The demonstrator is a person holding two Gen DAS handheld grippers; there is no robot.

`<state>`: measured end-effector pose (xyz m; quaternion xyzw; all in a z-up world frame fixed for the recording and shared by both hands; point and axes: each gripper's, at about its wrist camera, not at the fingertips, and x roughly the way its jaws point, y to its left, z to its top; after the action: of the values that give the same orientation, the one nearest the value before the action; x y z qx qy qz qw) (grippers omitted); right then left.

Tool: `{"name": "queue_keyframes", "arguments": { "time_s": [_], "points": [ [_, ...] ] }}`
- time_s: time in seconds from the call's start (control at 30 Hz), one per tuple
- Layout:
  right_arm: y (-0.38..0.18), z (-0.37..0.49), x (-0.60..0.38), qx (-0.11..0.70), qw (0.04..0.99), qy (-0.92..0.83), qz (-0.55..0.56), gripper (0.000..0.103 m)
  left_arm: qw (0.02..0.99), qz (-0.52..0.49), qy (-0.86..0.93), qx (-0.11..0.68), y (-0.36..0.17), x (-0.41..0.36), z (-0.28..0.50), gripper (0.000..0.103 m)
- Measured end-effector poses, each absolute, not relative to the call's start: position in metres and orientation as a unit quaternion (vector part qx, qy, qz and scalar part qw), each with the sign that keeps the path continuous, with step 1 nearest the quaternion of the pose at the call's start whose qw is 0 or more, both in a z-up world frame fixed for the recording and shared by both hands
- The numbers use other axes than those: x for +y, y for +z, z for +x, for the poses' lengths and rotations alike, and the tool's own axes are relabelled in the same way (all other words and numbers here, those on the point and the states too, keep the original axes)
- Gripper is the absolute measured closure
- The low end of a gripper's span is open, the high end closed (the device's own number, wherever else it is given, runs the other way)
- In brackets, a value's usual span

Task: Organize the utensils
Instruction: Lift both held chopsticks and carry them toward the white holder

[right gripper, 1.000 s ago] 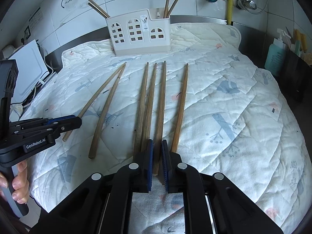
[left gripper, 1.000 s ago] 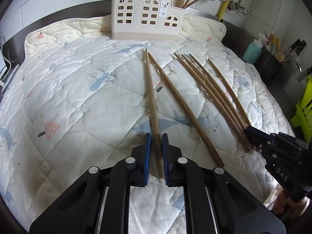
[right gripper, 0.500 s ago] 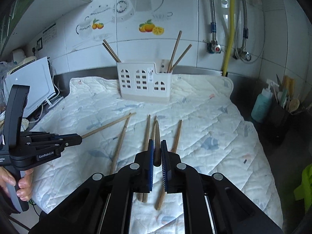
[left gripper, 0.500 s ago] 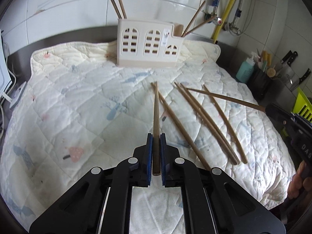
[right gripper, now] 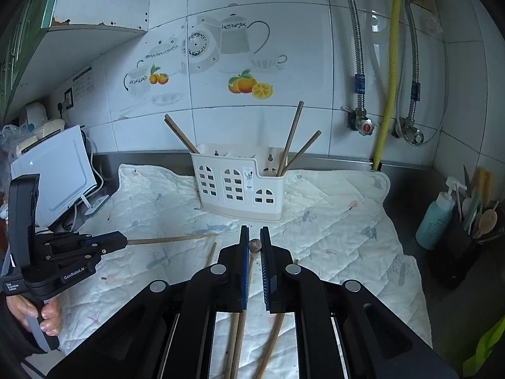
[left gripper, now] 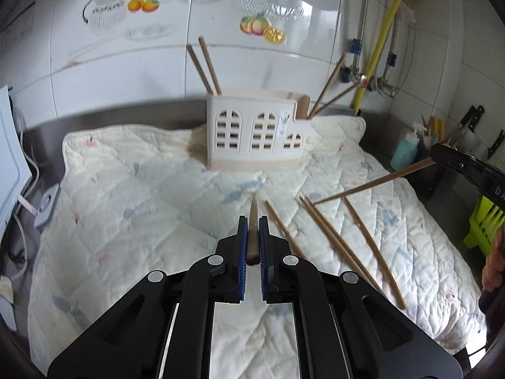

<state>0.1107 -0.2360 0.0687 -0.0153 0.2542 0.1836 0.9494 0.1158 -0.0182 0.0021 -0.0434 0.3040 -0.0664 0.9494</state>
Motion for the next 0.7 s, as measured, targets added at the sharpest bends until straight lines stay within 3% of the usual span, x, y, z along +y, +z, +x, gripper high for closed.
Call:
{"name": "queue_keyframes", "arguments": {
  "time_s": [0.2,0.7],
  "points": [
    [0.077,0.122,-0.234,0.251,0.949,0.191,-0.009,0.096,0.964,-0.028,-0.081,0.253,0.020,-0.018,0.120,0.098],
    [0.146,0.177,-0.232,0.223,0.952,0.210,-0.003,0.096,0.964,-0.006,-0.083,0.253,0.086,-0.014,0.175,0.098]
  ]
}}
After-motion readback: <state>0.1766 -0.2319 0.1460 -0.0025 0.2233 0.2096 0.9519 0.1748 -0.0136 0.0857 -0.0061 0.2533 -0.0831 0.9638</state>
